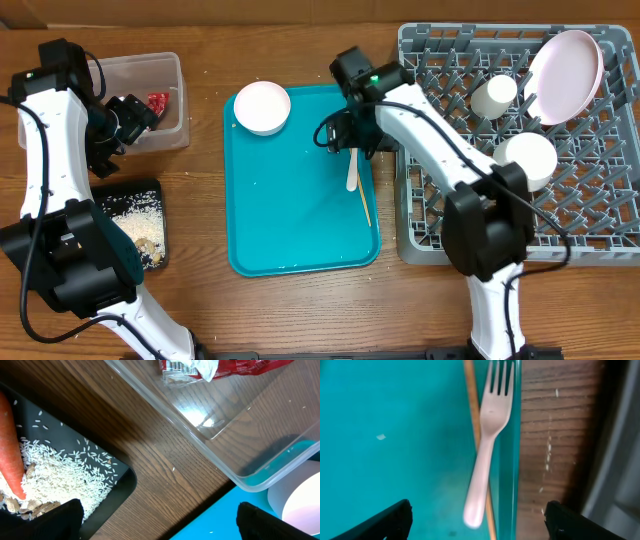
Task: Sort waste into correct bins and load items into the dishwasher rack
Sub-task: 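Release the bowl and move the right gripper back to the tray, then lower the right gripper onto the wooden chopstick and grasp it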
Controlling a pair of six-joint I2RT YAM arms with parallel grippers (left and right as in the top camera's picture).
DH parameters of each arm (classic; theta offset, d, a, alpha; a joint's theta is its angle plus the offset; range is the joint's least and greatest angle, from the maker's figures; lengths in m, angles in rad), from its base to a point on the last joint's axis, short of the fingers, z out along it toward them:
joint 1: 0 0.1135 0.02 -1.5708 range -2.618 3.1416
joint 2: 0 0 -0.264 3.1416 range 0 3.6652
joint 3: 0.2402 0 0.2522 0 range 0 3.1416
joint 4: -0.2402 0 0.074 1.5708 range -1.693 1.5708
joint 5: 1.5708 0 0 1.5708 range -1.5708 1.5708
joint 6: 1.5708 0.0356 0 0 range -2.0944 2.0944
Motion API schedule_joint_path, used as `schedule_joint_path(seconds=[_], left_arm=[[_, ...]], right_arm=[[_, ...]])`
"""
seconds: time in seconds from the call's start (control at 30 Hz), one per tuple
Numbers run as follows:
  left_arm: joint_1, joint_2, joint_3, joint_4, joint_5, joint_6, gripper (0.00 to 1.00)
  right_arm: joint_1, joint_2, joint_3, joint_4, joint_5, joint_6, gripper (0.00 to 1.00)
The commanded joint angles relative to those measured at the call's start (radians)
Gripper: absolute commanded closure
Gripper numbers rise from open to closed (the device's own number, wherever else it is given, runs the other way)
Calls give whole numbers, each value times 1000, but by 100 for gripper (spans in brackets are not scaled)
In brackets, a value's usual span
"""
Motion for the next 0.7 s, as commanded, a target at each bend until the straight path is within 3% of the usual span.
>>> schedule_joint_path(seconds=[0.0,0.67], left_arm=[[-2,-6,2,-3,7,-20,0],[-2,-6,2,-3,7,-20,0]], right_arm=[[4,39,16,19,-8,28,14],[4,108,-63,140,-124,55,27]])
